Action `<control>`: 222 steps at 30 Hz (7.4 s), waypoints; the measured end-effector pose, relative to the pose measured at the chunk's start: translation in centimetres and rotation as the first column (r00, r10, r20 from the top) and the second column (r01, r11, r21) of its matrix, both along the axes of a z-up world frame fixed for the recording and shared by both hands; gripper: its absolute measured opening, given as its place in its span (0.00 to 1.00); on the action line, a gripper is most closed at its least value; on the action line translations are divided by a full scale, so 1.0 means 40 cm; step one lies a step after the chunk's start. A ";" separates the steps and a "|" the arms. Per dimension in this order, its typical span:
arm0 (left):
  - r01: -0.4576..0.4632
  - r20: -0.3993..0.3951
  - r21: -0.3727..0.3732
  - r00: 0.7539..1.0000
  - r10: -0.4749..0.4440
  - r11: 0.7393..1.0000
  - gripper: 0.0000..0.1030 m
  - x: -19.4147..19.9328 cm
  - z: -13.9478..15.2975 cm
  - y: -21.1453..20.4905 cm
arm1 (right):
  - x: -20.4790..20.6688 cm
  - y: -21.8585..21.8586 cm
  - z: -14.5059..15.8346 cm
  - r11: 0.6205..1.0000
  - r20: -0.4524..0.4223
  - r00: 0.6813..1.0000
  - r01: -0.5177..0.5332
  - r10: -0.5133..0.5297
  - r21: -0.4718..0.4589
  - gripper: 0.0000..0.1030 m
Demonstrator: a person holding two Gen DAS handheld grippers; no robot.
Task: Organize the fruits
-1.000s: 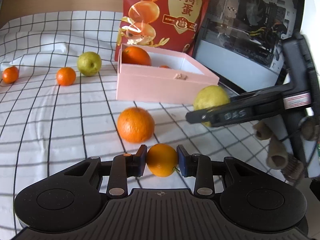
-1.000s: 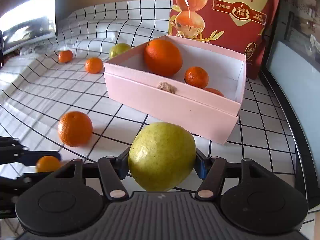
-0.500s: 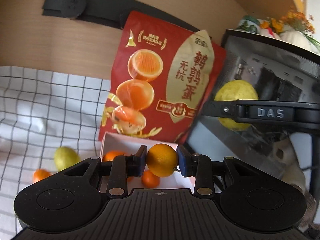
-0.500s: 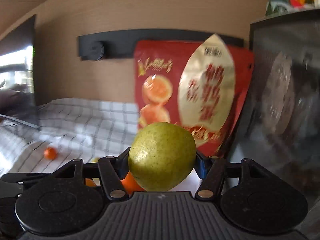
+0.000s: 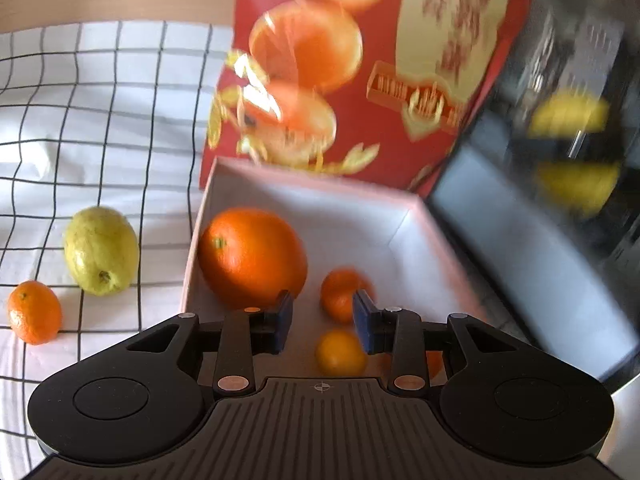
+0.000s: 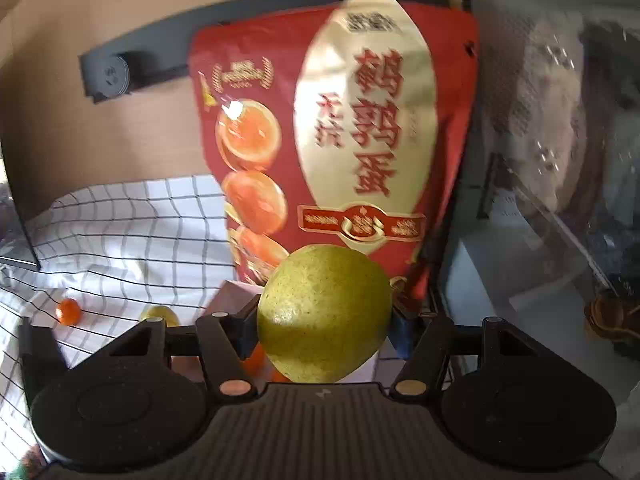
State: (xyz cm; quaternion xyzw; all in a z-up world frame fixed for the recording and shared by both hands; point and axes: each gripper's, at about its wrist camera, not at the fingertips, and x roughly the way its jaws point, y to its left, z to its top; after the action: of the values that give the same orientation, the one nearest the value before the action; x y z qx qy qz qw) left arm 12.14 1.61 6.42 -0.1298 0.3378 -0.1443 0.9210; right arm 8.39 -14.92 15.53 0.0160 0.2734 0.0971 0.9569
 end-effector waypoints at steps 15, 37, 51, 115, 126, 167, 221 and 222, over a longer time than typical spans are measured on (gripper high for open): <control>-0.291 0.195 -0.261 0.918 0.346 0.920 0.36 -0.230 -0.025 0.343 | 0.064 0.064 -0.132 0.999 -0.153 0.988 -0.037 0.034 -0.011 0.60; -0.691 0.111 -0.441 0.591 0.799 0.572 0.36 -0.367 -0.107 0.623 | 0.043 0.286 -0.209 0.977 -0.141 0.979 -0.168 0.150 -0.130 0.72; -0.518 0.159 0.069 0.850 0.503 0.853 0.37 -0.093 -0.031 0.633 | -0.267 0.157 -0.191 0.939 -0.033 0.939 -0.342 0.342 -0.021 0.76; -0.474 0.100 -0.082 0.871 0.480 0.877 0.51 -0.439 -0.135 0.413 | -0.204 0.285 -0.143 0.928 0.033 0.927 -0.372 0.373 -0.033 0.85; -0.368 0.072 0.090 0.929 0.363 0.925 0.51 -0.431 -0.141 0.339 | 0.008 0.654 -0.244 0.815 -0.022 0.940 -0.307 0.341 -0.492 0.75; -0.286 0.094 0.160 0.957 0.273 0.945 0.51 -0.445 -0.145 0.237 | -0.314 0.185 -0.395 0.919 -0.086 0.939 -0.343 0.332 -0.196 0.82; -0.173 0.107 0.024 0.980 0.170 0.985 0.53 -0.459 -0.108 0.216 | -0.388 0.072 -0.385 0.936 0.045 0.937 -0.341 0.345 -0.086 0.76; -0.188 0.120 0.002 0.975 0.186 0.982 0.53 -0.465 -0.101 0.227 | -0.395 0.082 -0.380 0.929 0.052 0.929 -0.360 0.365 -0.088 0.76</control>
State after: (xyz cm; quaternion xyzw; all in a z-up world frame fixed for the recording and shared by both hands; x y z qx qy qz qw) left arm -6.45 10.71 2.37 -0.1459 0.2692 -0.0622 0.9499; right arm -7.42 -11.63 0.33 -0.0748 0.2426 0.2622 0.9310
